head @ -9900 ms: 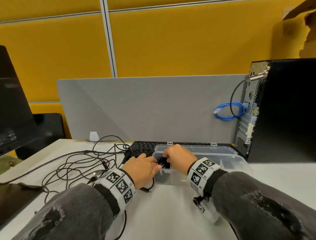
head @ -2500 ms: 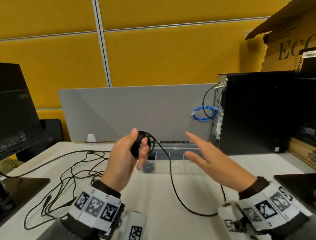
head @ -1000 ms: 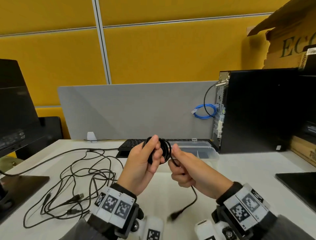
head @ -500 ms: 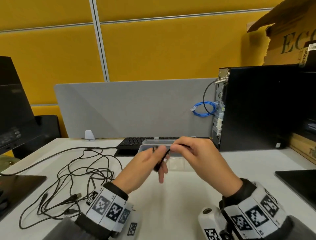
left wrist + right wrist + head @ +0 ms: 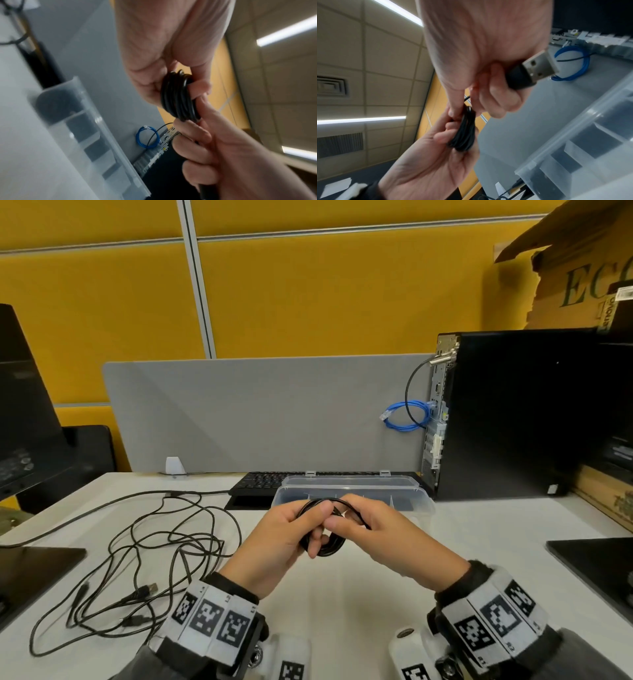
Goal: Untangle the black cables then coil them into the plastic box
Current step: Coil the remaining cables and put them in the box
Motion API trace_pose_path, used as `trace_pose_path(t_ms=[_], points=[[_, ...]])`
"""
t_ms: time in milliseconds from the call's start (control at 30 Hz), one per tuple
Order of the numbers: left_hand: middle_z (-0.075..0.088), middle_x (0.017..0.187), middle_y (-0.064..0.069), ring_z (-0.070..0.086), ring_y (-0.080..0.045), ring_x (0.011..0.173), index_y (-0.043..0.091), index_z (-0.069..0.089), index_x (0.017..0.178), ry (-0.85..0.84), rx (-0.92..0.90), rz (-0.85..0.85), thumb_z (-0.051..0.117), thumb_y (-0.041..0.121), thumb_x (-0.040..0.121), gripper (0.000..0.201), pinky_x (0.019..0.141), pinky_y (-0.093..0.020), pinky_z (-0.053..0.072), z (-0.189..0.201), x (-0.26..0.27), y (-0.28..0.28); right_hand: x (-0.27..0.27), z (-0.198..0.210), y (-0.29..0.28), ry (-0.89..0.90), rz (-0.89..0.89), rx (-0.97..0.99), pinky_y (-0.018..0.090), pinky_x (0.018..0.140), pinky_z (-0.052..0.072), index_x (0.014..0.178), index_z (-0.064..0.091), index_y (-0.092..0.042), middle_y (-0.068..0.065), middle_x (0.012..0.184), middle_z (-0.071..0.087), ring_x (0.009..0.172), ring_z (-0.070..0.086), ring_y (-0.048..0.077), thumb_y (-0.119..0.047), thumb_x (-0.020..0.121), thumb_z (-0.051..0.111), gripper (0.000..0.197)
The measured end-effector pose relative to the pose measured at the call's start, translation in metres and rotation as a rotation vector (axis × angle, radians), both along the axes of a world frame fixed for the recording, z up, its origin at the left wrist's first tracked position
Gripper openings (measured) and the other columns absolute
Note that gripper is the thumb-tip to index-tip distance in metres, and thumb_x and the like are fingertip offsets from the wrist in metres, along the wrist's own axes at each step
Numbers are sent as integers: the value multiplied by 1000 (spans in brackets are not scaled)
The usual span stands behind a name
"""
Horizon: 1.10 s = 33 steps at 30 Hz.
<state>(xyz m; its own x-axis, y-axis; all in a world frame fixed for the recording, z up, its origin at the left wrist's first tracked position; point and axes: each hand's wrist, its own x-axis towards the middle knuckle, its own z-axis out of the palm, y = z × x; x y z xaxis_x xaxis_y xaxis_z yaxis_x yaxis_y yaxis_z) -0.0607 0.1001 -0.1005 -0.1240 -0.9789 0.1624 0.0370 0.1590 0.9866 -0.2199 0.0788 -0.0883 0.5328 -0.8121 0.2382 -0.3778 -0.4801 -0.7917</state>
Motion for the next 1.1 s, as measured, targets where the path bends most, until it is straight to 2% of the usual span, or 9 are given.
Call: trace_pose_path(t_ms=[67,200,333,533,633,733,833,1000,1100], points=[[51,57,5,47,-8,57,23,64,66,-199,-142,97,58,40,84,26,62,-19,44,-1,0,-2,4,-1,1,-32,-29,49,13,46,26,96,59,-20,-10,57,39,47,34,2,-38,93,50,20],[61,86,-7,54,-17,77,12,55,95,-570,-393,200,36,55,89,47,73,-33,45,-8,3,-5,3,5,3,-96,-24,185,14,39,25,105,57,-15,-6,56,35,40,29,3,-39,94,48,28],[55,81,0,54,-19,73,16,47,92,-811,-521,265,17,64,87,57,67,-40,47,-12,11,-4,-8,13,7,1,76,218,19,41,25,107,55,-18,-8,55,38,44,29,4,-34,94,50,22],[43,67,5,41,-9,63,21,44,75,-602,-531,286,27,49,90,37,59,-18,36,-9,17,-3,-36,30,-6,404,-169,-539,20,73,26,90,64,-36,-16,82,45,80,35,1,-45,89,40,26],[41,65,12,40,-7,66,23,45,73,-473,-500,259,28,43,91,31,61,-16,33,-10,7,1,-30,19,-15,239,-431,-841,26,69,29,95,71,-22,-4,84,41,81,31,9,-45,86,40,39],[54,78,-7,49,-20,79,13,53,89,-378,-491,217,30,43,92,39,69,-22,38,-13,2,2,-16,11,-18,-87,-380,-624,7,69,42,98,68,-22,-1,84,52,75,51,1,-28,89,51,21],[61,94,-11,53,-24,95,16,56,96,-340,-474,198,30,53,89,46,81,-28,42,-13,1,2,-3,5,-14,-450,-178,-71,17,68,54,92,69,-15,5,81,68,70,66,7,-12,93,51,18],[65,84,22,56,9,82,42,55,82,-225,-356,200,33,51,90,25,81,-19,45,-10,-1,6,6,-2,-10,-664,-49,445,25,72,57,99,66,-5,16,90,67,78,66,18,-13,91,51,19],[59,71,26,52,11,70,40,56,85,-214,-350,183,32,48,83,25,69,-13,44,-9,-2,6,7,-2,-10,-747,-30,583,28,76,58,101,65,-3,21,100,63,88,63,25,-11,89,53,19]])
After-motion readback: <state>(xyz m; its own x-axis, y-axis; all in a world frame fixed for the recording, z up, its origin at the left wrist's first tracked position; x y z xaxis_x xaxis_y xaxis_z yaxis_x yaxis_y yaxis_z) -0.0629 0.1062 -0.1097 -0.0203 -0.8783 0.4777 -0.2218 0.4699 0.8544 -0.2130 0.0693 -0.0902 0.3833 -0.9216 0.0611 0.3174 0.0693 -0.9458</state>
